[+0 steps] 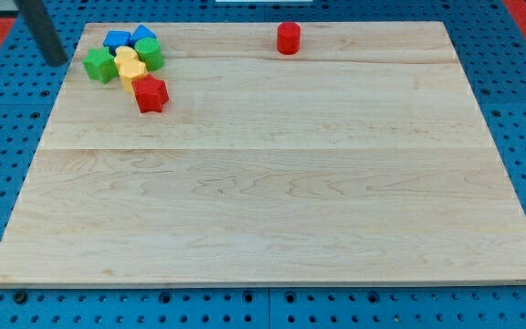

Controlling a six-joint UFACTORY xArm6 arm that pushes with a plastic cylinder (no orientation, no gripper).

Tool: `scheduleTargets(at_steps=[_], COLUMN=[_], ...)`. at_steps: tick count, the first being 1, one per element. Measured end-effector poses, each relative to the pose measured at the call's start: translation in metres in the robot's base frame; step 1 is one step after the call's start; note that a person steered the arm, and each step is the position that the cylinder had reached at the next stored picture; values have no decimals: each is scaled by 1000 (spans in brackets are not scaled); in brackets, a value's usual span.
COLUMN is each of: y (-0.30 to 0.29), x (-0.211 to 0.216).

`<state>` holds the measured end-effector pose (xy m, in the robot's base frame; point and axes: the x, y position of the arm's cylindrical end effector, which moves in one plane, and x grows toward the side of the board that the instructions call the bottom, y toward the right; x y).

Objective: Move the green circle and blue cube towards bottom side of the board

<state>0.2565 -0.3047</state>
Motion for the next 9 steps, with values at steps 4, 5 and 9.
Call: scheduleTargets(at_steps=[4,5,9], y=[110,133,277], x=[11,20,105])
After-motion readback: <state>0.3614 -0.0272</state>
